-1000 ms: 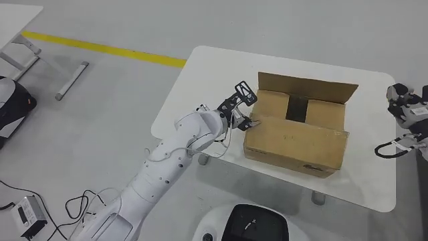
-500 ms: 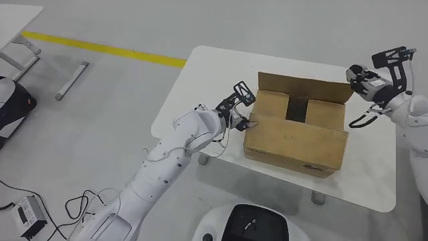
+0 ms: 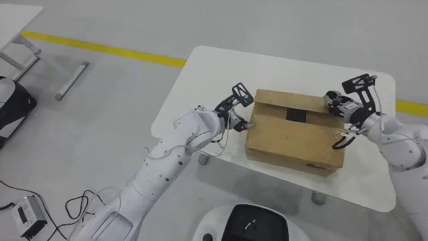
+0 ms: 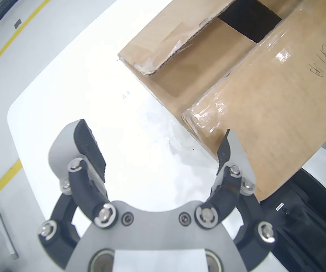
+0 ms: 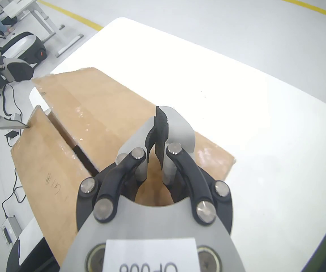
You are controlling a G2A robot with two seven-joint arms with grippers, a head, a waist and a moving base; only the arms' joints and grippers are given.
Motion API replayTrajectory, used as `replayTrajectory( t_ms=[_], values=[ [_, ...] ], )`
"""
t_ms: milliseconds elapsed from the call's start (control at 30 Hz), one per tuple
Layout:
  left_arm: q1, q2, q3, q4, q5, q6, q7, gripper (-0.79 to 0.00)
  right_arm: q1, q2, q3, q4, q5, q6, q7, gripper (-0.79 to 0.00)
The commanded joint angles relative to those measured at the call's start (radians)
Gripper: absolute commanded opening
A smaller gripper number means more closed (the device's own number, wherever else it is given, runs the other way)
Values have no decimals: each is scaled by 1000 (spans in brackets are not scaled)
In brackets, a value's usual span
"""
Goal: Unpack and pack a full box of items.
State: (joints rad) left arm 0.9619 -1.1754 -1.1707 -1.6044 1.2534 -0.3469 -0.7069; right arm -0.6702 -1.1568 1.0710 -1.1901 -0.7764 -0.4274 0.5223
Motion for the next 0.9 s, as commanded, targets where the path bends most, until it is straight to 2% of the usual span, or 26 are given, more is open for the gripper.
replayTrajectory(
  t_ms=[0, 300, 533, 767, 867],
  values=[
    [-8, -1, 5, 6, 0, 0, -2, 0, -27, 2, -2, -20, -6, 10, 6, -785],
    [-29, -4, 9, 11, 7, 6, -7, 0, -79, 3, -14, -63, -77, 37, -22, -785],
    [-29, -2, -5, -1, 7, 16, -37, 0, -91, -3, -35, -71, -156, 61, -91, -785],
    [-33, -4, 7, 40, 12, 14, -51, 0, -105, -6, -31, -105, -184, 38, -190, -785],
    [-50, -7, 22, 56, 13, 8, -43, 0, -118, -2, -27, -126, -224, 17, -192, -785]
  ],
)
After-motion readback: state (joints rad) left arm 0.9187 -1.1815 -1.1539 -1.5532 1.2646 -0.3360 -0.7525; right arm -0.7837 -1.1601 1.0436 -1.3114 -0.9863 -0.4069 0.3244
